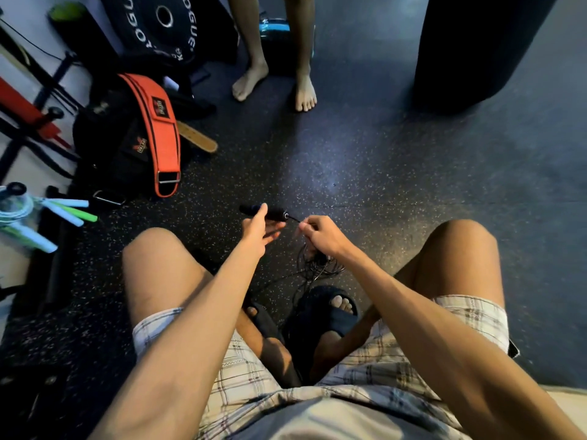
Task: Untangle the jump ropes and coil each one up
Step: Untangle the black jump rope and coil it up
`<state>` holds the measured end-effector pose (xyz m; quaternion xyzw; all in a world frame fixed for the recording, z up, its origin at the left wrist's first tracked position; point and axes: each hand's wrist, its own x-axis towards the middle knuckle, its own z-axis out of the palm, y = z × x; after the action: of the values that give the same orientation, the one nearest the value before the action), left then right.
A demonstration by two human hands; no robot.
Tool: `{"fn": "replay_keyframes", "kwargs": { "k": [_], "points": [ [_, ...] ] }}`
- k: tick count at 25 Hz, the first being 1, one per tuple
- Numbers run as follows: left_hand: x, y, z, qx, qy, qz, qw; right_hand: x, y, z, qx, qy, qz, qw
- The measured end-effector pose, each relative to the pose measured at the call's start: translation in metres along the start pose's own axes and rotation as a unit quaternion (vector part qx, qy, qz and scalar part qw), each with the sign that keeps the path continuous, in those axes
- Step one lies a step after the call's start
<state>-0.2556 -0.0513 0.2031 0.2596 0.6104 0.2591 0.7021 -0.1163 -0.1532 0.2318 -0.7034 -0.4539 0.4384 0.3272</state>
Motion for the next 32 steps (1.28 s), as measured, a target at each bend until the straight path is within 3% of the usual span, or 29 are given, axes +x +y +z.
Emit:
{"fn": "replay_keyframes", "kwargs": {
  "k": [3,5,8,10,13,17,20,26,32],
  "points": [
    [-0.018,-0.007,0.002,0.199,-0.004,-0.004,0.98,0.002,-0.014,-0.014,-0.098,0.012,-0.048,0.994],
    [-0.026,-0.011,0.004,0.384,0.04,0.11,0.916,0.002,-0.023,-0.018,-0.149,-0.004,-0.071,0.986],
    [-0.04,-0.011,0.008,0.465,-0.059,0.31,0.827,0.001,-0.025,-0.023,-0.193,-0.023,-0.084,0.977],
    [-0.052,-0.009,0.014,0.474,-0.126,0.337,0.803,-0.002,-0.025,-0.029,-0.202,-0.02,-0.073,0.976],
    [-0.063,-0.01,0.023,0.466,-0.126,0.338,0.808,-0.009,-0.029,-0.039,-0.194,-0.001,-0.074,0.978],
    [-0.07,0.004,0.019,0.372,-0.038,0.416,0.829,-0.018,-0.012,-0.048,-0.125,0.023,-0.064,0.99],
    [-0.073,0.023,0.01,0.347,-0.024,0.395,0.85,-0.023,0.015,-0.053,-0.113,-0.009,-0.043,0.993],
    [-0.091,0.029,0.012,0.384,-0.151,0.333,0.848,-0.022,-0.019,-0.071,0.013,0.092,-0.064,0.994],
    [-0.118,0.024,0.018,0.165,-0.268,0.217,0.924,-0.022,-0.039,-0.076,0.138,0.145,-0.077,0.977]
  ]
}}
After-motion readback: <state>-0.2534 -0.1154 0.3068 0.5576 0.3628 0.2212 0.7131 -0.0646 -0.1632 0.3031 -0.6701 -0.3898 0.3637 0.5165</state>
